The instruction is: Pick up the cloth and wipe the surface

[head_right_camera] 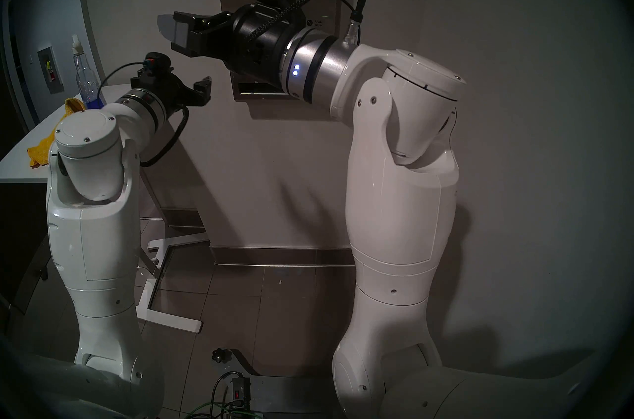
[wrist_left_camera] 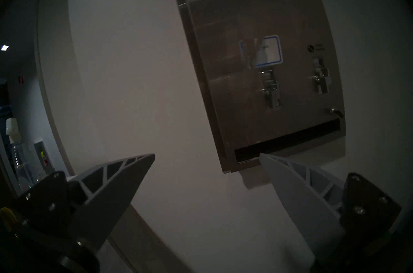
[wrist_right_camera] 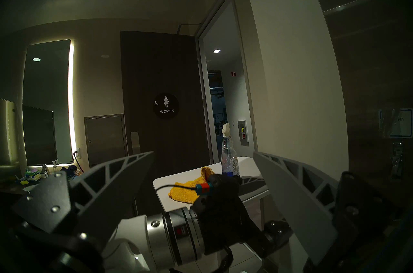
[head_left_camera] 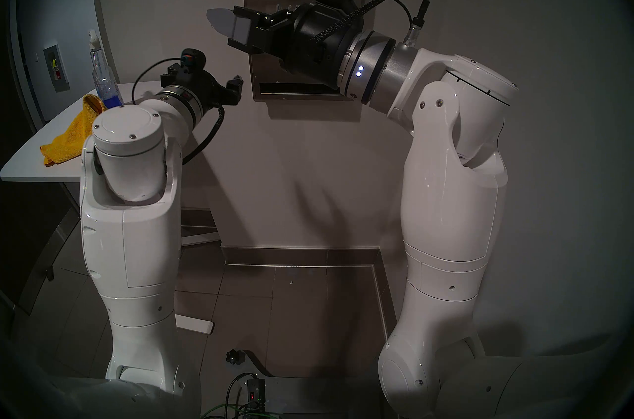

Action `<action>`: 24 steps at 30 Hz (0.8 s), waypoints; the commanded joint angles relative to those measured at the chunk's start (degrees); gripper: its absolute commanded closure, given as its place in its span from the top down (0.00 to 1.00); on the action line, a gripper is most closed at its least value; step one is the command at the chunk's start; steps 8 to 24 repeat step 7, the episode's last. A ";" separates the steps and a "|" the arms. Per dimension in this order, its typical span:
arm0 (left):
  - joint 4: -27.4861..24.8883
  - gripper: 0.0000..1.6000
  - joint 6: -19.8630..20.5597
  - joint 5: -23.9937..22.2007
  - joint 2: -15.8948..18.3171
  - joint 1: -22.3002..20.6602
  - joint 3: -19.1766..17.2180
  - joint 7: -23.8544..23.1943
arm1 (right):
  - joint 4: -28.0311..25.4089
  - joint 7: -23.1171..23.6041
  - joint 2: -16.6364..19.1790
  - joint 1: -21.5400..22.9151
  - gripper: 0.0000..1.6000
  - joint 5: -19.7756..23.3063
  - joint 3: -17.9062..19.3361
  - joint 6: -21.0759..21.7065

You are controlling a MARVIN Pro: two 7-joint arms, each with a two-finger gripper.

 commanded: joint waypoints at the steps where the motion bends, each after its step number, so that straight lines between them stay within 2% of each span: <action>1: -0.43 1.00 -6.59 -0.31 1.35 0.32 -0.07 1.68 | -1.11 0.03 -0.17 0.97 0.94 0.03 0.06 -0.30; 2: -0.43 1.00 -6.59 -0.31 1.35 0.32 -0.07 1.68 | -1.11 0.03 -0.17 0.97 0.94 0.03 0.06 -0.30; 5: 0.17 1.00 -10.13 -0.35 0.94 0.93 -0.43 2.03 | -1.12 0.02 -0.17 0.98 0.94 0.03 0.06 -0.30; 24: 0.24 1.00 -10.46 -0.39 0.93 0.98 -0.45 2.11 | -1.12 0.02 -0.17 0.98 0.94 0.03 0.06 -0.30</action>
